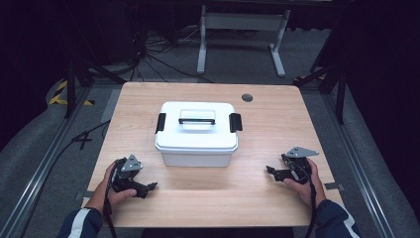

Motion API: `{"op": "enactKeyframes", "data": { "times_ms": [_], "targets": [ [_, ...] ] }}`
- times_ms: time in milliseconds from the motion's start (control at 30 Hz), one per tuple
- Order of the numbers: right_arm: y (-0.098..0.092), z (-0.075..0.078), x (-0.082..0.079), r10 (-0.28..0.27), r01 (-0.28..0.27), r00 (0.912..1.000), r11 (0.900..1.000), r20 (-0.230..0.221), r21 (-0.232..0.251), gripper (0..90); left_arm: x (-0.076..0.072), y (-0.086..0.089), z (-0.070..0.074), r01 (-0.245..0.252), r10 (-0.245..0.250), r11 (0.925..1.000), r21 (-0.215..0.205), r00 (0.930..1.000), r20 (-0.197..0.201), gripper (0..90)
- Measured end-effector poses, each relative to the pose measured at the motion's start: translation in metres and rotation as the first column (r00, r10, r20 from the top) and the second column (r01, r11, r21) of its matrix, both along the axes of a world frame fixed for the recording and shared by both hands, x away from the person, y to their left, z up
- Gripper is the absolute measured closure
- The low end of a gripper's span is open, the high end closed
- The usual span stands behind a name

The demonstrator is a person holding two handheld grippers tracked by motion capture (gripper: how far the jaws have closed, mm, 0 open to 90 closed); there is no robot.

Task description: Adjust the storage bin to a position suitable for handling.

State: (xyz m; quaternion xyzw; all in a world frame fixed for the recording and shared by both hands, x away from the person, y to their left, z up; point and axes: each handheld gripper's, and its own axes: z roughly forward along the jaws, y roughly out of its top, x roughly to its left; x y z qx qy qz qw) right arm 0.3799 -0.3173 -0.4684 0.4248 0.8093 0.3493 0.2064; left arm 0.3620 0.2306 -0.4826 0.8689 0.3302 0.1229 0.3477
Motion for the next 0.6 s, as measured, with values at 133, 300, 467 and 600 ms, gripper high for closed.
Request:
{"op": "enactKeyframes", "data": {
  "times_ms": [133, 300, 467, 600],
  "targets": [
    [-0.0003, 0.0002, 0.0002, 0.003, -0.003, 1.0000, 1.000, -0.002, 0.000, 18.4, -0.0007, -0.0002, 0.0000, -0.004, 0.004, 1.0000, -0.002, 1.0000, 0.000, 0.4],
    [0.0011, 0.0001, 0.0008, -0.005, 0.005, 1.0000, 1.000, -0.006, -0.004, 17.5, -0.0016, -0.0001, 0.0002, -0.011, 0.011, 0.9999, 0.003, 0.9999, 0.002, 0.4],
    [0.0010, 0.0012, 0.0023, 0.005, -0.005, 0.9999, 1.000, -0.016, -0.007, 17.4, -0.0010, 0.0002, 0.0002, -0.002, 0.002, 1.0000, 0.001, 1.0000, -0.002, 0.3],
    [0.0004, 0.0018, 0.0060, 0.034, -0.034, 0.9992, 0.999, -0.022, -0.012, 17.1, 0.0014, -0.0010, -0.0007, 0.009, -0.009, 0.9999, -0.007, 0.9999, 0.005, 0.1]
  ]
}}
